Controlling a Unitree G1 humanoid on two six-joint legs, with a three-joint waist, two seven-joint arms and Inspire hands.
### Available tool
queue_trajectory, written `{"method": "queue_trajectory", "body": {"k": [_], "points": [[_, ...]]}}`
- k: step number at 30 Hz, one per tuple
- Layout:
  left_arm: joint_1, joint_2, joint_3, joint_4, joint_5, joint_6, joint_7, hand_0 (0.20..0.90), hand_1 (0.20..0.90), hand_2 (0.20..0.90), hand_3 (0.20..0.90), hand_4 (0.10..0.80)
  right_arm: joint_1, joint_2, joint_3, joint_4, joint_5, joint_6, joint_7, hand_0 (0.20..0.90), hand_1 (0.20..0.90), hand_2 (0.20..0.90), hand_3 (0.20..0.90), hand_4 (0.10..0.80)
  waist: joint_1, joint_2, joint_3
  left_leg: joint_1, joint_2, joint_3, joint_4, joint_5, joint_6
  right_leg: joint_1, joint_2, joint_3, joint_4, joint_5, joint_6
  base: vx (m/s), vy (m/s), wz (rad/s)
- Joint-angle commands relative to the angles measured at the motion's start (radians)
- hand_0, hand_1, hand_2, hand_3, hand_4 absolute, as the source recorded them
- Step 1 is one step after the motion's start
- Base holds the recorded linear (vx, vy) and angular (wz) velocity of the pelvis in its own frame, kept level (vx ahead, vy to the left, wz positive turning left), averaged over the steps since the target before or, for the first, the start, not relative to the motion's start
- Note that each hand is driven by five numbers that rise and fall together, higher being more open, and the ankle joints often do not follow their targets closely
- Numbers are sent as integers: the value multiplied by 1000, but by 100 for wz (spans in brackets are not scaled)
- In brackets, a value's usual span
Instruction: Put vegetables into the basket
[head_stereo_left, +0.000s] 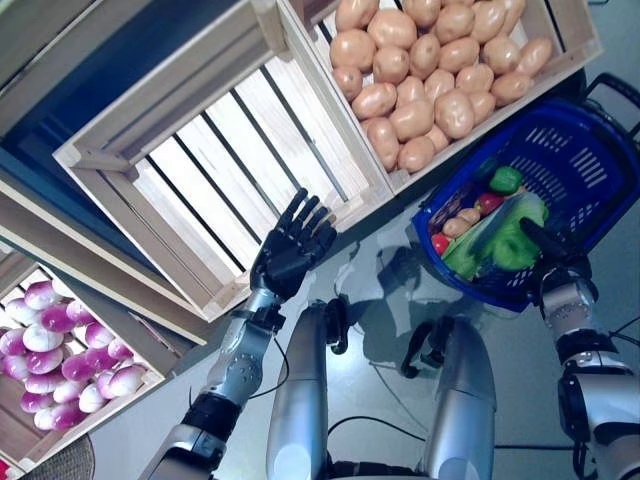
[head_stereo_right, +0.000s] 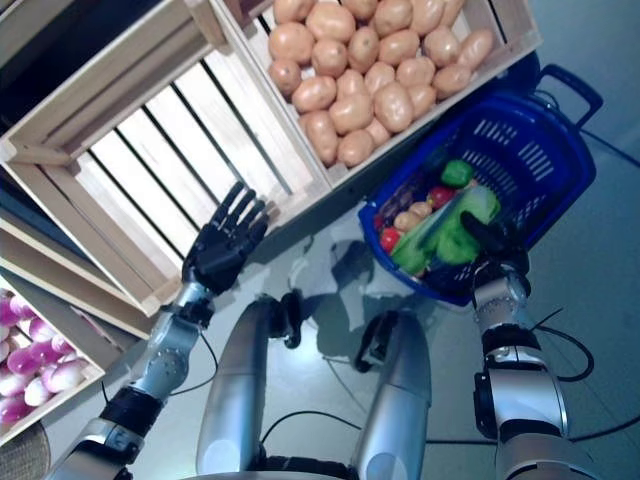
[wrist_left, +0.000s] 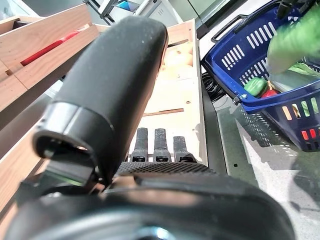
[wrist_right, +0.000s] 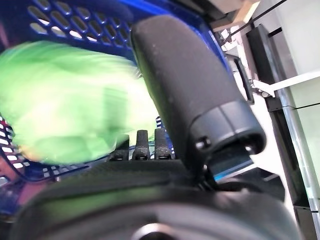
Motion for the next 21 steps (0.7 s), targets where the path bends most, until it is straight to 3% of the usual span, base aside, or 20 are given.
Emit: {"method": "queue_trajectory", "body": {"k": [1,13,21], "points": [[3,26,23,-95,-24,-63,-54,900,900,900,900,800,-20,-61,-45,-40,-33,-63,21,900,900,900,900,800,1,-28,-6,146,-33,69,70,-129,63,89,44,-30,-99,110,-31,96,-8,0],[35,34,56,-41,-22,-59,-75,900,900,900,900,800,60,2,-25,-62,-52,-11,54,900,900,900,900,800,14,-69,-12,425,-32,53,-227,-24,35,377,101,-37,-367,191,-18,59,7,-2],[59,36,77,14,81,-42,-46,900,900,900,900,800,197,114,1,-93,-62,5,72,900,900,900,900,800,22,-105,-158,689,-48,71,-625,71,-5,670,179,-58,-803,307,5,127,8,-5]]}}
